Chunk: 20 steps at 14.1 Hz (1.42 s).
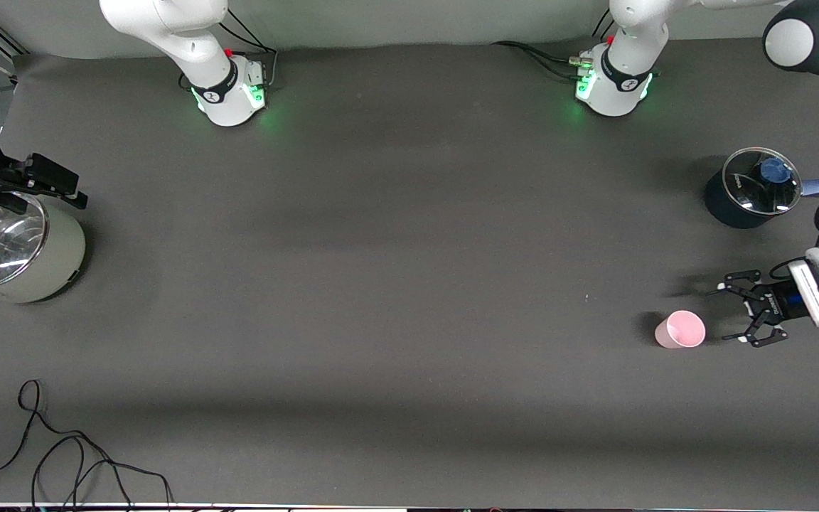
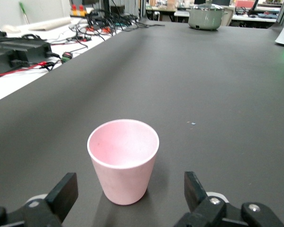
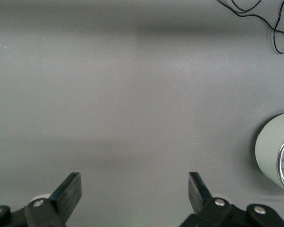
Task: Transfer pink cup from left to right arm
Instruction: 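Reach the left gripper down to the pink cup, then close the left gripper around the pink cup's rim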
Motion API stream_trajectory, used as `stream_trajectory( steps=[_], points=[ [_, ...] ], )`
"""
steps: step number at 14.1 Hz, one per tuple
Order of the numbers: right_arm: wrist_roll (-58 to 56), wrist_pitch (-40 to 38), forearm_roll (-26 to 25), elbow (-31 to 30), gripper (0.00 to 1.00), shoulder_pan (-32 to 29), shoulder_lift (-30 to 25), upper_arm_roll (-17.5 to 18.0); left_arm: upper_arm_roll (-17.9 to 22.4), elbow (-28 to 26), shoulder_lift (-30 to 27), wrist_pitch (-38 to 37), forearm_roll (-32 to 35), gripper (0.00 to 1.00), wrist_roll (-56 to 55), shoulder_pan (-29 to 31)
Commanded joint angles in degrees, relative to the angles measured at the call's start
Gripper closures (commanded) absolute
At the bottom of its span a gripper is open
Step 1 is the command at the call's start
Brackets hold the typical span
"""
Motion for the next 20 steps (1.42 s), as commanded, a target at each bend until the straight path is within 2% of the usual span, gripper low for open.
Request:
stream_trajectory(
  steps=[1, 8, 20],
  points=[
    [0.8, -0.8, 0.7, 1.7, 0.0, 0.0, 0.9, -0.1, -0.4, -0.3, 2.5, 0.5, -3.8, 0.0, 5.8, 0.9],
    [0.8, -0.8, 0.7, 1.6, 0.0, 0.0, 0.9, -0.1, -0.8, -0.4, 7.1, 0.6, -8.4, 0.0, 8.9, 0.9],
    [0.5, -1.0, 0.7, 1.4, 0.0, 0.1, 0.7, -0.1, -4.3, -1.0, 8.2, 6.7, -11.7, 0.0, 8.2, -0.8]
  ],
)
